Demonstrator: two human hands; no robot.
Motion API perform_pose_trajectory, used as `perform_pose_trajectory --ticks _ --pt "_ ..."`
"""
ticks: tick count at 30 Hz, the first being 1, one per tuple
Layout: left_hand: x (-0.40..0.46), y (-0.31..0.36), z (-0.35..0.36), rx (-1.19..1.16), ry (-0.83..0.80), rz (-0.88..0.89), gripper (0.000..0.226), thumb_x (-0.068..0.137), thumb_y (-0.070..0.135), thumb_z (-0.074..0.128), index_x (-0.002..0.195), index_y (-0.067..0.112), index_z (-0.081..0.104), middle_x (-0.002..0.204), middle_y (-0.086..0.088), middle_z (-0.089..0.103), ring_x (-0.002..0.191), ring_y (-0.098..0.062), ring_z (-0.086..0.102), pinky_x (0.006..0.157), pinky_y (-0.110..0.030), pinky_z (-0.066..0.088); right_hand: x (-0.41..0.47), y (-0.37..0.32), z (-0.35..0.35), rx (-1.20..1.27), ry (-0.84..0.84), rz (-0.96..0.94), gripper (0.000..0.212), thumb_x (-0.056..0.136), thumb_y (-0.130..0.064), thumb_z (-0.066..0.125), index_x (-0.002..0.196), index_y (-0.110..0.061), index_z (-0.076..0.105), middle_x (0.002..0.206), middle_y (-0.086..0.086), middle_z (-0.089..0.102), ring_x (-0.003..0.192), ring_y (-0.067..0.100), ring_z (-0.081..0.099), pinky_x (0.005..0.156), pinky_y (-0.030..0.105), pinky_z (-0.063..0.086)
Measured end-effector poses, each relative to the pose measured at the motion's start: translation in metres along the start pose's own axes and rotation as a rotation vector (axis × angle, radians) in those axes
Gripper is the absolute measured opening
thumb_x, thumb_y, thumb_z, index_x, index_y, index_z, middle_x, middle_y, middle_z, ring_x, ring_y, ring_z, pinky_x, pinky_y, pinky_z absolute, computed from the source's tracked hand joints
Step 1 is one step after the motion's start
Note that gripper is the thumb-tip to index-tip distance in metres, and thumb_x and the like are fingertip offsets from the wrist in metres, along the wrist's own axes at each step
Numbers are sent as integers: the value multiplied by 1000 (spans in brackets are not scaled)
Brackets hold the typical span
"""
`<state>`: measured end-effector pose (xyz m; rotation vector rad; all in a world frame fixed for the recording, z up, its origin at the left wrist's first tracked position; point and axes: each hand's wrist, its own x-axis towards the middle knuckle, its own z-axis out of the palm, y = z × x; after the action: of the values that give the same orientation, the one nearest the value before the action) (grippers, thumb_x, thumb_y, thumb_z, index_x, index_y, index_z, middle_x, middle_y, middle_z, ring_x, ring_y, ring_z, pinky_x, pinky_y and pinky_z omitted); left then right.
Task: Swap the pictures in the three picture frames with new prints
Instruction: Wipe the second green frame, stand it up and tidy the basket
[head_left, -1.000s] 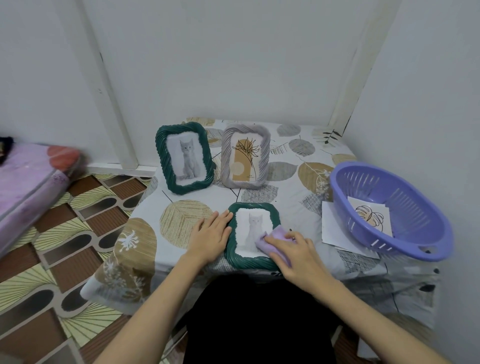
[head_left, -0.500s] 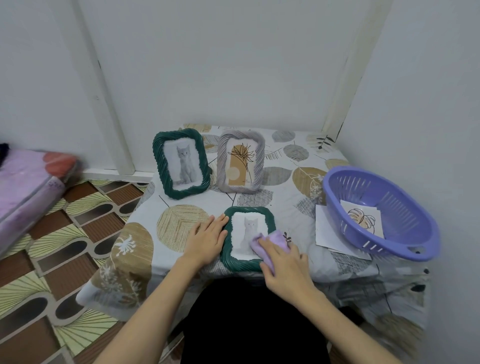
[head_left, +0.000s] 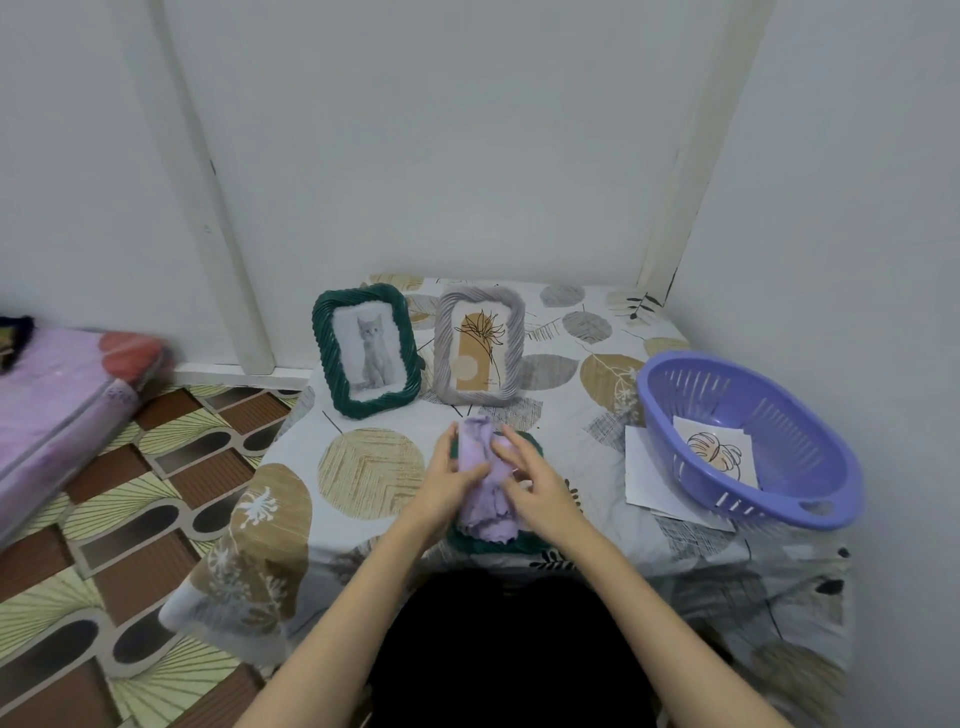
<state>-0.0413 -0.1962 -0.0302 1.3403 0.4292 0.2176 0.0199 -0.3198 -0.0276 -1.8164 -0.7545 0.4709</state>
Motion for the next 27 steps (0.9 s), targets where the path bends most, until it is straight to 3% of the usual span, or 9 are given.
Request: perform_pose_trajectory --ticks 2,5,7,10,12,14,17,21,27 --pt "3 -6 -19 109 136 31 74 86 1 56 142 34 21 132 -23 48 84 -29 65 64 -33 58 0 10 -4 -52 52 12 58 89 0 46 140 -24 34 130 -5 50 82 12 47 75 21 42" --pt "0 0 -56 259 272 122 73 86 1 53 144 31 20 146 -14 32 76 -20 60 52 -22 52 2 31 -21 -329 207 24 51 87 -7 47 136 -19 42 123 7 58 97 26 53 90 33 42" --pt "-3 3 -78 520 324 178 68 89 0 47 146 22 17 148 -1 24 93 -18 58 72 -20 51 0 44 -29 -545 192 68 51 86 -10 45 136 -18 42 121 11 59 108 35 50 95 37 40" --pt "-4 -6 -98 1223 276 40 52 98 23 33 147 27 14 153 -13 21 134 -32 29 109 -40 26 -3 56 -30 -726 180 145 45 92 -16 42 137 -11 40 140 10 44 126 31 36 106 36 30" --pt "-5 -13 -97 1384 278 -117 47 100 32 22 146 33 15 155 -14 10 142 -33 10 114 -45 13 -3 58 -28 -794 181 173 46 95 -29 36 134 -6 43 146 12 36 132 29 29 112 35 22" --pt "-6 -14 -84 1454 388 40 44 100 26 27 143 22 29 153 -19 14 142 -36 11 115 -46 12 -3 61 -25 -819 178 206 62 90 -49 25 126 -5 50 144 15 37 133 29 29 112 38 20" --pt "1 -13 -54 1357 403 365 36 95 15 45 128 1 49 144 -22 37 134 -35 33 112 -43 22 -1 59 -24 -829 189 205 53 91 -48 37 122 -8 54 141 13 40 132 27 30 111 38 20" --pt "13 -18 -14 1235 150 136 51 94 20 42 141 4 29 137 -18 43 129 -29 35 107 -33 25 1 49 -21 -628 241 217 41 86 -35 55 116 -8 59 123 7 52 118 28 39 101 33 31" --pt "16 -17 -3 400 296 33 57 83 -4 55 135 6 36 121 -11 50 109 -25 51 86 -33 48 -3 42 -31 174 332 359 22 80 -5 65 96 -13 53 102 10 64 85 21 61 85 41 51"
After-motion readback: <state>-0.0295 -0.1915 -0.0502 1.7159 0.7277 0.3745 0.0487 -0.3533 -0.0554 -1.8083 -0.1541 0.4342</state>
